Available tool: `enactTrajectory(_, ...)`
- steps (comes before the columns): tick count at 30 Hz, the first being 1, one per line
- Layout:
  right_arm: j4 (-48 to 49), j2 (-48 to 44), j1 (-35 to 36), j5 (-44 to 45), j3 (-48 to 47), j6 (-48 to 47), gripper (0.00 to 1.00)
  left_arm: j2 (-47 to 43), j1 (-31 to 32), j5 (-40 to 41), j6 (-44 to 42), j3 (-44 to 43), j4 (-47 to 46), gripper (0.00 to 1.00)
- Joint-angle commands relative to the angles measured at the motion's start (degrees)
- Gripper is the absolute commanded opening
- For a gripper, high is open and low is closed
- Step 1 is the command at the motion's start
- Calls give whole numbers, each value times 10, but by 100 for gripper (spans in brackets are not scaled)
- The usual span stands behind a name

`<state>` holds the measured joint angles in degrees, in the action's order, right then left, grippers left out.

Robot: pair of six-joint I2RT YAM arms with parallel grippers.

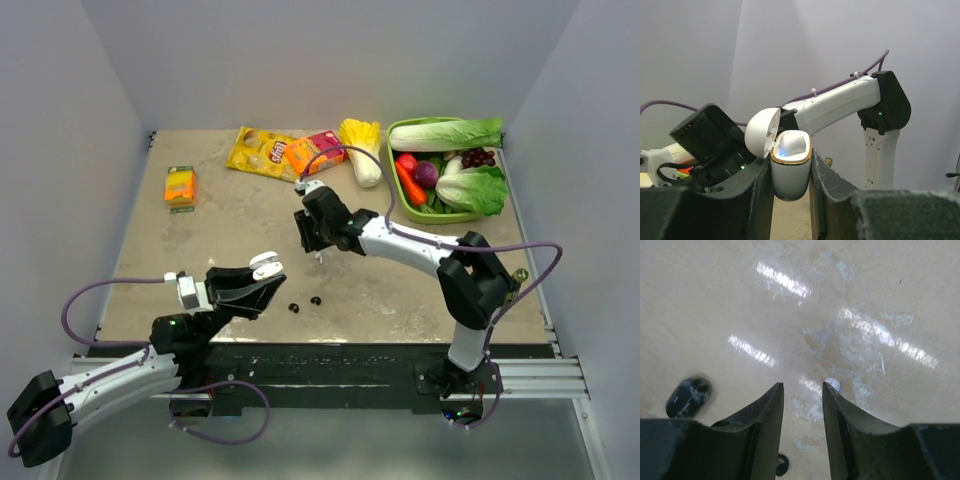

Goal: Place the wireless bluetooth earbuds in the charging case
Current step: Pick up the earbud from the center of the board.

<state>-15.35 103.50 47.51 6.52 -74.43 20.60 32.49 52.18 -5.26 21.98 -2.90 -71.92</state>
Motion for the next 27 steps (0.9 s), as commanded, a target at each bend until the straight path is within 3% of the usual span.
enactTrajectory(1, -142, 61, -12, 49, -126, -6, 41, -6, 2, 5, 2, 69, -33, 0)
enactTrajectory(9, -312, 175, -47, 36, -324, -37, 54, 4, 3, -3, 25, 76, -54, 0)
enactTrajectory(16, -342, 192, -48, 22, -330, -38, 59, 0, 6, -5, 31, 91, -81, 0)
enactTrajectory(27, -307, 192, -40, -38, -274, -14, 56, -33, 6, -3, 36, 106, -62, 0)
